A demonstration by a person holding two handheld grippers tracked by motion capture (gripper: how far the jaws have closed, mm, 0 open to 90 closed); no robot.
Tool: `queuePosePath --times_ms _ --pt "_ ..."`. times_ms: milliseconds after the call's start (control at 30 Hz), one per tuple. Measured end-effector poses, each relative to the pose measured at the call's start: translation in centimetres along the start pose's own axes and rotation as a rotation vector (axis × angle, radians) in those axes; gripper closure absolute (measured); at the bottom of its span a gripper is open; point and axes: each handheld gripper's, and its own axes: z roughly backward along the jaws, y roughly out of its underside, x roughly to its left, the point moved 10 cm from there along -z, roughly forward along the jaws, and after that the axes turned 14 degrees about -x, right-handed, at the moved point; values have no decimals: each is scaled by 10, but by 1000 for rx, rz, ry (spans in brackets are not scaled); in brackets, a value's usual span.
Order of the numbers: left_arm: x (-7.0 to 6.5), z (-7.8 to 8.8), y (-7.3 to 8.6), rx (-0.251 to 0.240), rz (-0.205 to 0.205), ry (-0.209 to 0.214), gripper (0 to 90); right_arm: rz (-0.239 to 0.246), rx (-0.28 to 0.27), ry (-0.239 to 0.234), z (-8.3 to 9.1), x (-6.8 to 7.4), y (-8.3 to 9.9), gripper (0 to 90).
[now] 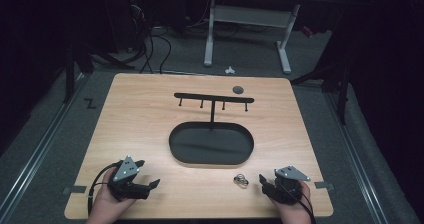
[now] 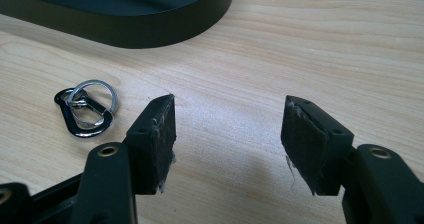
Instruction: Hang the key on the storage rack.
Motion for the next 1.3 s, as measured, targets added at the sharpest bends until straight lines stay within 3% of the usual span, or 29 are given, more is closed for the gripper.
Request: queuePosePath --times_ms 100,300,633,833,967,1300 --pt "0 -2 -5 -22 -13 -9 146 -1 0 -6 0 0 2 412" --pt "-2 -2 -5 -20 -8 3 147 -11 -8 -1 1 -1 1 412" --pt "-2 -1 -4 -21 -5 4 145 -16 -11 1 -2 1 -2 343" --pt "-3 -2 -4 -22 -10 6 145 -6 -3 -22 -4 3 -1 304" --pt "-4 -2 -4 -17 -14 10 145 -19 -7 -27 -5 5 -4 224" --pt "-1 0 -5 -28 -7 11 146 3 25 -48 -8 13 -3 213"
